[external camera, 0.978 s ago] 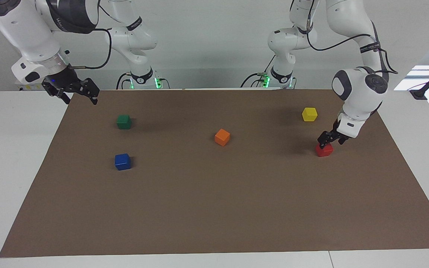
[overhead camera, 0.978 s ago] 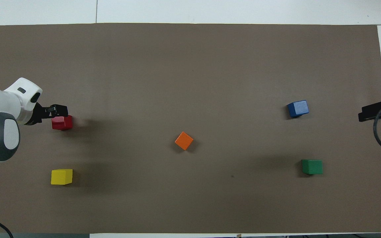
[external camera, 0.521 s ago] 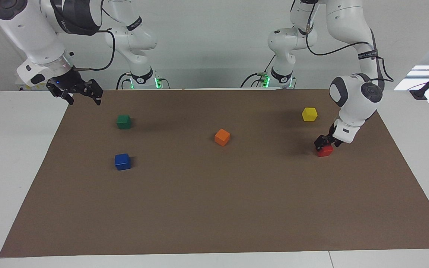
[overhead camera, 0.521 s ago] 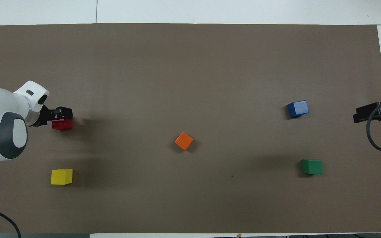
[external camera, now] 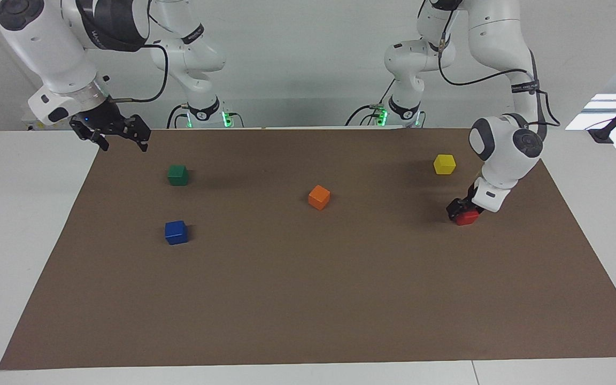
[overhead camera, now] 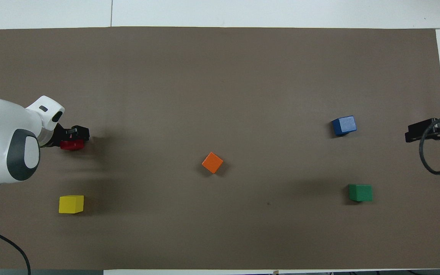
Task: Transfer red block to right arm and stack on blue block
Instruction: 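Lower the left gripper over the red cube and close on it, then carry the red cube toward the right gripper while the right gripper approaches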
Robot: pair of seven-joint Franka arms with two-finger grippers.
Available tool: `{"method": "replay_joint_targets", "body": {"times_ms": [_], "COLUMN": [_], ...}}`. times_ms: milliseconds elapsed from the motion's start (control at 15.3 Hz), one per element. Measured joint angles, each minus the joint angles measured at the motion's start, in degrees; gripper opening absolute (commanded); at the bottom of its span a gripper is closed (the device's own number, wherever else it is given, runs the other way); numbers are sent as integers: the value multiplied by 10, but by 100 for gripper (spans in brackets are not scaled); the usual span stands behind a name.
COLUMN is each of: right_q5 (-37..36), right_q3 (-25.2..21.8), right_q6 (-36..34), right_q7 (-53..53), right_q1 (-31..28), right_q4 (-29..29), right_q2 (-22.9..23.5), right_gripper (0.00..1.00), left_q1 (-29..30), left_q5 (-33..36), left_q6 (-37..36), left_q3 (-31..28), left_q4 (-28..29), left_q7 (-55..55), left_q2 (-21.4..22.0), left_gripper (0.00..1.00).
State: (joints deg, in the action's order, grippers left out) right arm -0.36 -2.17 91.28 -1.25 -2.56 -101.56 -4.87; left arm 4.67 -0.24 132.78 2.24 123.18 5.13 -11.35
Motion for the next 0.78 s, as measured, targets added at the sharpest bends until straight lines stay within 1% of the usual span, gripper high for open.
{"method": "replay_joint_targets", "body": {"times_ms": [65,130,196,261,391,587,652,782], "right_q5": [0,0,0,0,0,0,0,0], "right_q3": [0,0,0,0,0,0,0,0], "right_q6": [0,0,0,0,1,1,1,1], "right_q7": [0,0,0,0,0,0,0,0], "right_q1": [0,0,0,0,0,0,0,0], "right_q4": [0,0,0,0,0,0,0,0], "right_q2": [0,-1,-1,-1,-1,-1,-1,-1], "right_gripper": [100,100,100,100,100,100,100,100], "left_q1": [0,0,0,0,1,0,-1,-2], "left_q5": [0,0,0,0,0,-3,-16,-69], "left_q6": [0,-1,-1,-4,-34,-132,-166,-228], "left_q3": [0,0,0,-1,0,2,2,4], "left_q4": [-2,-4,-5,-7,-25,-101,-128,-172], "left_q7": [0,0,0,0,0,5,13,45], "left_q2": [0,0,0,0,0,-1,-1,-1], "left_gripper": [52,31,5,0,0,0,0,0]}}
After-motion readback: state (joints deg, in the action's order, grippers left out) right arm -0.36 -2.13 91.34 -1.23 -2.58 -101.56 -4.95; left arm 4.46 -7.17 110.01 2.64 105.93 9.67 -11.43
